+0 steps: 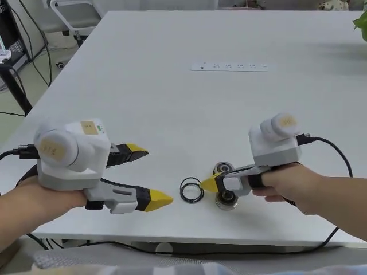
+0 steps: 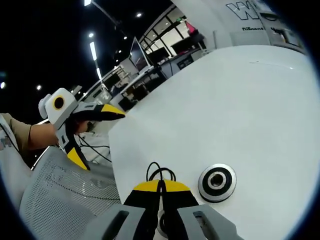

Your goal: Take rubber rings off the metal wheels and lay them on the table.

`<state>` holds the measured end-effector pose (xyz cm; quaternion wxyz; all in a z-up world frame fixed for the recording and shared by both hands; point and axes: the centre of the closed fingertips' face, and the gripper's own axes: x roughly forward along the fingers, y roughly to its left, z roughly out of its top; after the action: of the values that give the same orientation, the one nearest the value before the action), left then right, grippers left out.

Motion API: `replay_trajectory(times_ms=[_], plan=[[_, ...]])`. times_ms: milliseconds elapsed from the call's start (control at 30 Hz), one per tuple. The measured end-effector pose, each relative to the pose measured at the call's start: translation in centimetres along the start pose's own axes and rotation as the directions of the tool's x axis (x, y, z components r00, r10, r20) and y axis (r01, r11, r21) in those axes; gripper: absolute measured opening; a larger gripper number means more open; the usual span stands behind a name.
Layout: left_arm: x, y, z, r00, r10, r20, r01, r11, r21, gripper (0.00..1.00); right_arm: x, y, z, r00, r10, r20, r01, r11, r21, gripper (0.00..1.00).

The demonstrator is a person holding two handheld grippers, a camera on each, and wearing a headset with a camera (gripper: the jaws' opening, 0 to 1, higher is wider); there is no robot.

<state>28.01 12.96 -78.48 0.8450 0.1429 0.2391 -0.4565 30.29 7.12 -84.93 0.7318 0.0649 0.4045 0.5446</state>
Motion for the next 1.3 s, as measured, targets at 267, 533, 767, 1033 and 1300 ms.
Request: replay_trajectory(times_ms=[267, 533, 767, 1033, 1300], plan=[[0.02, 0.23, -0.27, 1.0, 0.001, -0.006, -0.002, 1.0, -0.009, 0.67, 0.11, -0.59, -0.25, 0.9996, -0.019, -0.023, 0.019, 1.0, -0.006, 0.0], [0.14, 0.38, -0.3, 1.0, 0.0, -0.01, -0.001, 1.0, -0.013, 0.67, 0.31, -0.48, -0.38, 0.9983, -0.04, -0.043, 0.038, 0.998, -0.052, 0.0], [0.26, 0.22, -0.26, 0.9999, 0.0, -0.011, 0.0, 1.0, -0.014, 0.66, 0.25, -0.58, -0.51, 0.9976, -0.048, -0.051, 0.044, 0.996, -0.074, 0.01], [0.31, 0.08, -0.34, 0.9998, -0.003, -0.018, 0.003, 1.0, -0.013, 0.66, 0.17, -0.52, -0.5, 0.9973, -0.056, -0.048, 0.052, 0.994, -0.094, 0.04], [0.42, 0.24, -0.13, 0.9998, -0.003, -0.019, 0.003, 1.0, -0.008, 0.66, -0.38, -0.5, 0.03, 0.9981, -0.057, -0.021, 0.055, 0.993, -0.106, 0.08]])
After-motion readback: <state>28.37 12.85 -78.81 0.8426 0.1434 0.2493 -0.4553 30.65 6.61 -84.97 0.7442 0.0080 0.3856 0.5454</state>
